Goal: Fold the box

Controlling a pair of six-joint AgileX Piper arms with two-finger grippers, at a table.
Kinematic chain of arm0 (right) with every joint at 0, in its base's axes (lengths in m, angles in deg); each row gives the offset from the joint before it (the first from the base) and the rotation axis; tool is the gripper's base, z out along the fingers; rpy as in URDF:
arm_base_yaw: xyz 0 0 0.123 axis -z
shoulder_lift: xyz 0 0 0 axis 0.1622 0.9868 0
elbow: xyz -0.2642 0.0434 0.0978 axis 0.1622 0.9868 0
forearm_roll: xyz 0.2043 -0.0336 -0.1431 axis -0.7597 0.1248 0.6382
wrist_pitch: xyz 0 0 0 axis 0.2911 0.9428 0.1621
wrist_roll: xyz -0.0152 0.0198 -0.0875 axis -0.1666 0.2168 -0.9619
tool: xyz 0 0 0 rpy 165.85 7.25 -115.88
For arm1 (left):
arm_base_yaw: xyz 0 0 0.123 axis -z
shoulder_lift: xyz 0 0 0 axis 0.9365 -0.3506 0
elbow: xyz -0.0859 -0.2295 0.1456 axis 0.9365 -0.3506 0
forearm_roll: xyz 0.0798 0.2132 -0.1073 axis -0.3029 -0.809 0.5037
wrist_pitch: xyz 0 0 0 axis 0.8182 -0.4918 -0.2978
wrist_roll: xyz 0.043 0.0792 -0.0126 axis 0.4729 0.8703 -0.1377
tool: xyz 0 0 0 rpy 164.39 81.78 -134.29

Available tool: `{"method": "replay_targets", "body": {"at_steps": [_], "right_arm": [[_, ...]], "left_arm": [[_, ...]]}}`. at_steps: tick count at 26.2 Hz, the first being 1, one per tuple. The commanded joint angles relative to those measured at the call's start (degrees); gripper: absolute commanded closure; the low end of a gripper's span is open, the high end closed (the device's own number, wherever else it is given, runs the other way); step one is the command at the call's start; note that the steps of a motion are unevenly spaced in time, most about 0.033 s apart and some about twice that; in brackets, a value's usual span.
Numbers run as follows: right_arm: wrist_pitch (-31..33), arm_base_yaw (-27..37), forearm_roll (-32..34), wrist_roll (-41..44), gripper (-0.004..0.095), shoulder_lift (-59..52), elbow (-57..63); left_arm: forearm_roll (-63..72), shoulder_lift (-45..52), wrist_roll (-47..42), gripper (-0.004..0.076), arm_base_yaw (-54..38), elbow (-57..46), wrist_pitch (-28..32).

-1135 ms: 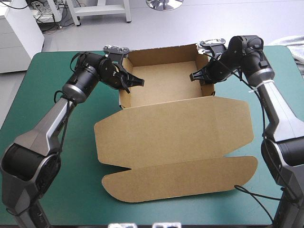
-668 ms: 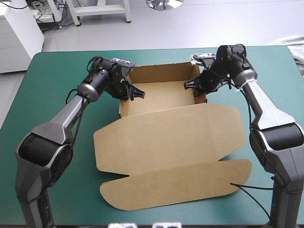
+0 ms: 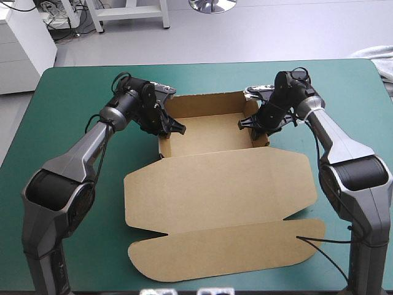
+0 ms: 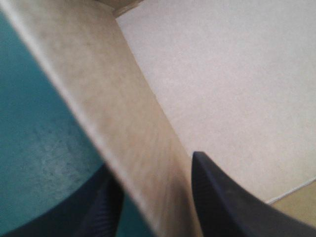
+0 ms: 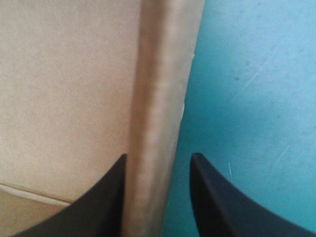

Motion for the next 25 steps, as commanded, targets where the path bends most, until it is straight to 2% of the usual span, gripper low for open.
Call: {"method": "replay_targets", "body": {"at_steps": [1, 3, 22, 25], "right_arm": [[1.33, 0.55, 1.22, -0.46, 0.0243, -3.69, -1.14], [1.33, 0.55, 1.56, -0.06, 0.0105, -4.17, -1.79], [1.33, 0.55, -1.13, -1.55, 0.0139, -8.16, -6.60], [1.33, 0.55, -1.16, -2.49, 0.0139, -10.26, -7.41]], "left_arm": [[6.35, 3.48, 1.79, 0.0258, -3.46, 1.46, -1.06], [8.92, 3.82, 3.65, 0.0241, -4.70, 1.46, -2.00], [16.85, 7.91, 5.70, 0.0242, -5.04, 1.70, 0.63], [16.84, 11.35, 6.53, 0.0271, -5.04, 4.75, -0.30]]}}
